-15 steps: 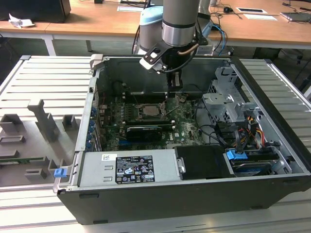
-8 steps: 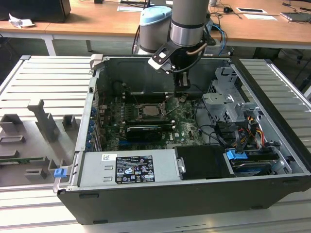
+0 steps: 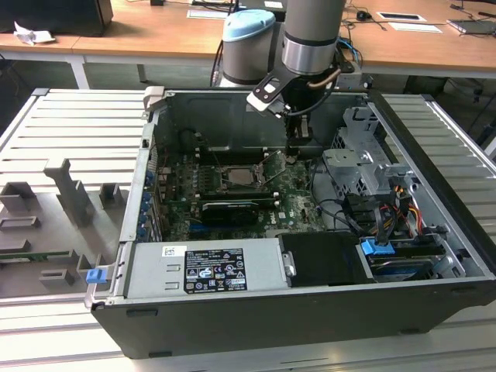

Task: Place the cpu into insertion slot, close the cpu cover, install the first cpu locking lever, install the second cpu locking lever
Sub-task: 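Close the cpu cover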

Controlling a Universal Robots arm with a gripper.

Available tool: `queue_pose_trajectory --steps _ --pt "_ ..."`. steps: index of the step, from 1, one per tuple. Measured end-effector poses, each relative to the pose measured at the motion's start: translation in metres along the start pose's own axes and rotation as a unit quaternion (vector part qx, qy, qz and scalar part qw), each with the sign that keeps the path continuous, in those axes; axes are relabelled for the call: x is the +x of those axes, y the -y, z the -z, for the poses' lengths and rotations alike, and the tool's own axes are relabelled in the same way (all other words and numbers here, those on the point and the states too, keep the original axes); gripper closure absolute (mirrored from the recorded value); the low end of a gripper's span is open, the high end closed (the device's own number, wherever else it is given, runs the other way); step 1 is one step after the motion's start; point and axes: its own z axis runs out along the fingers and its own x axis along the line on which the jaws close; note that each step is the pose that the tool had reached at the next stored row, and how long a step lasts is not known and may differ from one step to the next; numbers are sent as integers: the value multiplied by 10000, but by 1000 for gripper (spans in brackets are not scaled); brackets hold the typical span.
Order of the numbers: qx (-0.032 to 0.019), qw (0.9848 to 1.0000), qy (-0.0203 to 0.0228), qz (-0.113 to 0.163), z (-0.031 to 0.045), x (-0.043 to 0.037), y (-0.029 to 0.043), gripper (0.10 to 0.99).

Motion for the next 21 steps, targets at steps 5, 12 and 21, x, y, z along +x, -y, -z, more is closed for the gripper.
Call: queue_pose_trajectory --steps 5,12,21 --pt "0 10000 0 -1 -86 -42 -20 980" --pt "0 10000 -1 -1 -145 -43 117 980" --pt "0 10000 0 -1 -141 -43 317 980"
